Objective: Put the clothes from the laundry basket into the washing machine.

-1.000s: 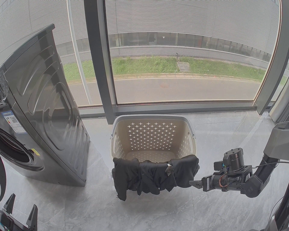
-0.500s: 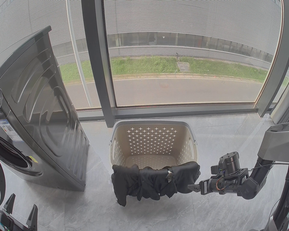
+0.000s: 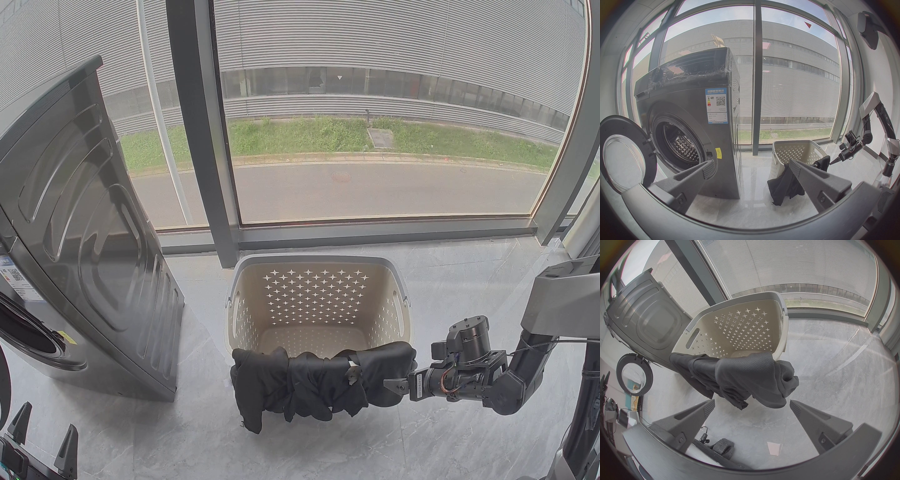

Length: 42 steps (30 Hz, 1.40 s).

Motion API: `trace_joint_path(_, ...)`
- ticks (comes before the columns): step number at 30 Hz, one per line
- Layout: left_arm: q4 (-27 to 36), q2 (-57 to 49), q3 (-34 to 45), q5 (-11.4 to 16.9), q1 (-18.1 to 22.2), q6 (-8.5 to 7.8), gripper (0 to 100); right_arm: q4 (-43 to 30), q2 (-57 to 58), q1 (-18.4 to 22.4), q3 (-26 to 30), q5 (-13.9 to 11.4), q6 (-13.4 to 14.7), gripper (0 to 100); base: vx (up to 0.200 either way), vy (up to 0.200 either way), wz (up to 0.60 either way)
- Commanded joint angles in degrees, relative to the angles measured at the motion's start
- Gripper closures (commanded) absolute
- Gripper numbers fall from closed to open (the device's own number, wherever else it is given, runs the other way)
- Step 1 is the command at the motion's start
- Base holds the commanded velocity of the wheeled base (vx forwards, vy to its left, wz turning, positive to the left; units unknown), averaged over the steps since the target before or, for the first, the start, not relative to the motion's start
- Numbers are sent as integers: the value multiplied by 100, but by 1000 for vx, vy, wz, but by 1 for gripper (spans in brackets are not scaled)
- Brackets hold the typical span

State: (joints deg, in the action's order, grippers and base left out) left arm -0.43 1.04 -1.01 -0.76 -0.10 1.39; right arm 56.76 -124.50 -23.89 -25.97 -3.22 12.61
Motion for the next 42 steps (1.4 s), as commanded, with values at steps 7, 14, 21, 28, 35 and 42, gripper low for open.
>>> trace_joint_path(7,-1,-86,92,-4,1,2,0,125,-391,-36,-383,76,93,0,0,0,0)
trace_joint_path(14,-1,-86,92,-4,1,2,0,116,-470,-45,-524,76,146,0,0,0,0)
trace_joint_path(21,-1,-86,92,-4,10,2,0,125,-478,-72,-524,76,163,100,0,0,0)
trace_joint_path(28,-1,-86,92,-4,1,2,0,134,-417,-195,-462,76,190,100,0,0,0)
trace_joint_path(35,-1,-86,92,-4,1,2,0,389,163,-529,21,67,445,100,0,0,0)
trace_joint_path(42,-1,-86,92,-4,1,2,0,327,752,-590,267,67,436,100,0,0,0)
